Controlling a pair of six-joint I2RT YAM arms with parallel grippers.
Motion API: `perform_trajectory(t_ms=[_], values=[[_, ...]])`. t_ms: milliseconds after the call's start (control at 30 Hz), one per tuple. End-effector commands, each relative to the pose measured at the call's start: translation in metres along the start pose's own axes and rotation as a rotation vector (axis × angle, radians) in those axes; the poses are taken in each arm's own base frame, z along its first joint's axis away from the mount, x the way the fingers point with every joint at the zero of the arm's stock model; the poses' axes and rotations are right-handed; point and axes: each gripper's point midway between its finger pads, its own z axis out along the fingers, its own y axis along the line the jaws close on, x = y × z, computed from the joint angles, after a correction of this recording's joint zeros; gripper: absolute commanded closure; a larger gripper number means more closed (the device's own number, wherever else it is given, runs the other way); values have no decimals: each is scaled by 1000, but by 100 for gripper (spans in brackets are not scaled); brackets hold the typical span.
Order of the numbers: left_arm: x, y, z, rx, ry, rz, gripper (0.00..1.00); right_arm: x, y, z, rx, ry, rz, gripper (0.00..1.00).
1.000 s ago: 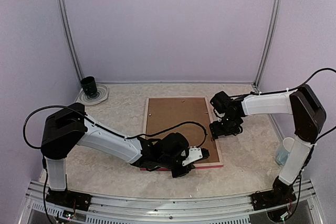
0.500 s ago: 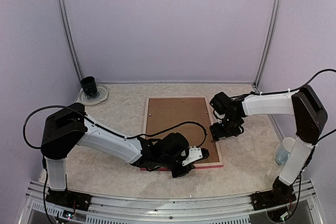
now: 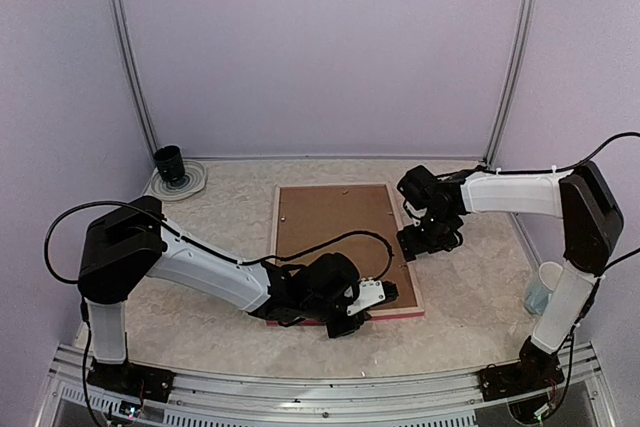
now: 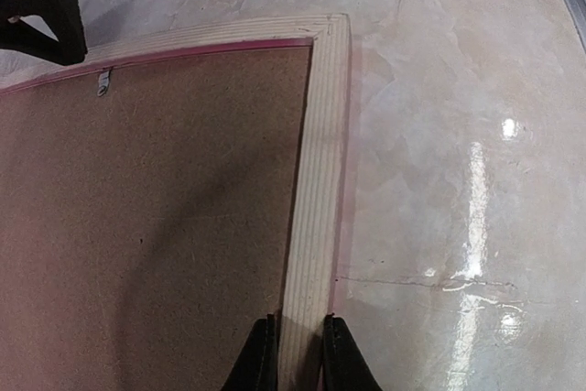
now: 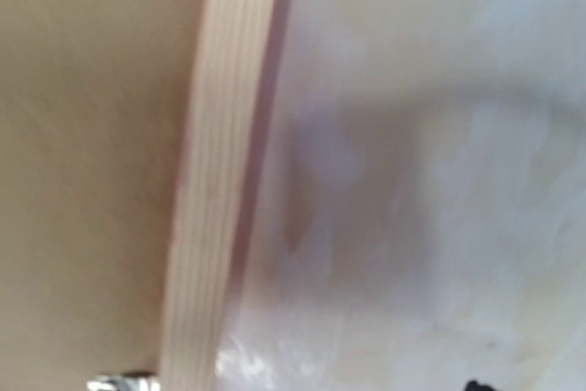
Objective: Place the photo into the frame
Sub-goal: Press the fastener onto the backboard.
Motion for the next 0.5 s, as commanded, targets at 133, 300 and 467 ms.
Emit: perform_trajectory(t_ms=[133, 300, 467], values=[[22, 7, 6, -45, 56, -49, 95, -22, 0, 4, 18, -23, -11, 20], [21, 8, 5, -45, 52, -50, 95, -13, 5, 22, 7, 14, -18, 20], [21, 7, 5, -46, 52, -51, 95, -2, 1, 27, 24, 40, -16, 20]])
